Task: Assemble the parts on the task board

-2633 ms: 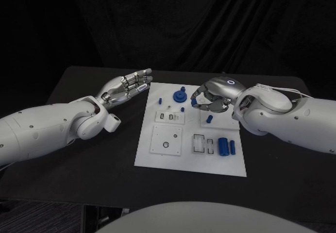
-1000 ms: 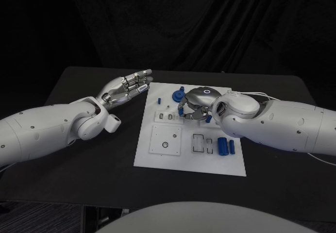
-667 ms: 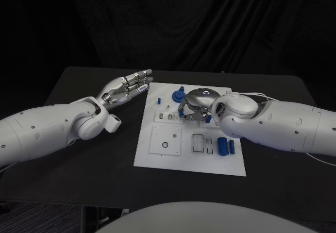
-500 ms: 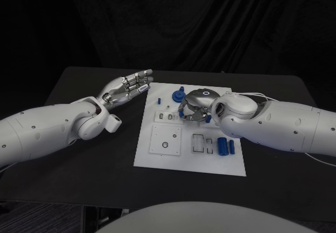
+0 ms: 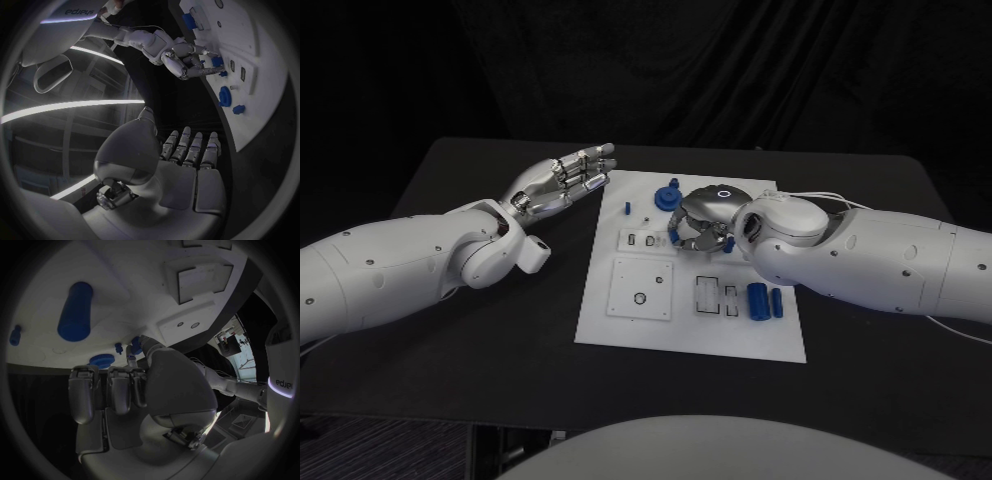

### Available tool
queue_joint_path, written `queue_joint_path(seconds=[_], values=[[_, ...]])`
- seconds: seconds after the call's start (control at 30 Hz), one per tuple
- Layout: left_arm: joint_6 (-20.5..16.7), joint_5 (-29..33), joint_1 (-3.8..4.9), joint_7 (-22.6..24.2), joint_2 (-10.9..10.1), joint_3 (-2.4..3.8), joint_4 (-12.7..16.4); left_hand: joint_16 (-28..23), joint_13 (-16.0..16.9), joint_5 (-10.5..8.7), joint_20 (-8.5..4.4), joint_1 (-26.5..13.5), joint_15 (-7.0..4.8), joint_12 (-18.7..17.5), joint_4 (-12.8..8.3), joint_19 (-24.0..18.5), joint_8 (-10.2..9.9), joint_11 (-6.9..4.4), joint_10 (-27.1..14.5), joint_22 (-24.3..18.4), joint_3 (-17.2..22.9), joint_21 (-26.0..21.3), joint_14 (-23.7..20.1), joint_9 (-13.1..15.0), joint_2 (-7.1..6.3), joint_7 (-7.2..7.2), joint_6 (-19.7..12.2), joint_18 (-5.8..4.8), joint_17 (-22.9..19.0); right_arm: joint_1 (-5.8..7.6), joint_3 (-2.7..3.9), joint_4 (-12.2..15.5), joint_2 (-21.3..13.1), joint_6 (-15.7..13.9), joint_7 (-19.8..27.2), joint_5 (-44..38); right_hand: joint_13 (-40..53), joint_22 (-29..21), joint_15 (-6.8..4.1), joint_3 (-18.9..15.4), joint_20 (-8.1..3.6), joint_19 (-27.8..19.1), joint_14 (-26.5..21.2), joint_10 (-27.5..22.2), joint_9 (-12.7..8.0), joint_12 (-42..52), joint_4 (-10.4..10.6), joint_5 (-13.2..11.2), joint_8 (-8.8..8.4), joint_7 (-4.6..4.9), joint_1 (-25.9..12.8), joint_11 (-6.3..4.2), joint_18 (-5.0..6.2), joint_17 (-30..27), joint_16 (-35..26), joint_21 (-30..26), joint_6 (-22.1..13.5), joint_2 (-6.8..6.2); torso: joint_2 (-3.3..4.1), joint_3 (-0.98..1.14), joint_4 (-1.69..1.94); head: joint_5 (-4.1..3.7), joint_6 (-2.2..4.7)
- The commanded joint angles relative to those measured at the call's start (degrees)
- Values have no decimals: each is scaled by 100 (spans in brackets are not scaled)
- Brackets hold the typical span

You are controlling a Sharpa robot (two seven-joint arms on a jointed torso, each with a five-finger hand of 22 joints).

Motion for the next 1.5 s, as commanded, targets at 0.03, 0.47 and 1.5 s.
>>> queue_joint_path(seconds=[0.03, 0.47, 1.5], values=[[86, -29, -15, 139, 14, 3, -2, -27, -8, 32, 13, 16, 29, -37, 2, -6, -35, 7, -40, -1, -34, -5, 13, -5, 24, -14, -28, 38, -2, -19, 3, 12, 6, 39, -130, -36, 1509, 1508, 35, -14, 43, 615, 594, 618, -7, 15, -46, 24, -38, -12, 7, 31, -91, 1510, 17, 15, -56, -68, 0, 0, -2, 3, 0], [99, -29, -21, 130, 28, 3, -17, -29, -9, 37, 13, 21, 30, -43, 0, -6, -35, 5, -44, -1, -36, -5, 10, -4, 30, -14, -24, 37, -2, -22, 3, -9, 22, 44, -108, -36, 1509, 1508, 20, -78, 34, 615, 594, 618, -40, 15, 11, 25, -88, -46, -170, 8, -91, 1510, 17, 15, -294, -157, 0, 1, -3, -2, 0], [-770, -29, -23, 48, -164, 4, 309, 442, 58, -498, 93, 290, 54, 560, -57, 1141, 64, 66, 332, 231, 74, 712, 882, 32, -407, 142, 253, 101, 121, 77, 60, 344, -432, -2078, 906, 399, 1421, 1508, -119, -1729, -119, 615, 594, 571, -486, -54, 604, -1295, 26, -176, -975, -127, -91, 1510, 17, 15, -1020, -257, -5, 4, -9, 56, 6]])
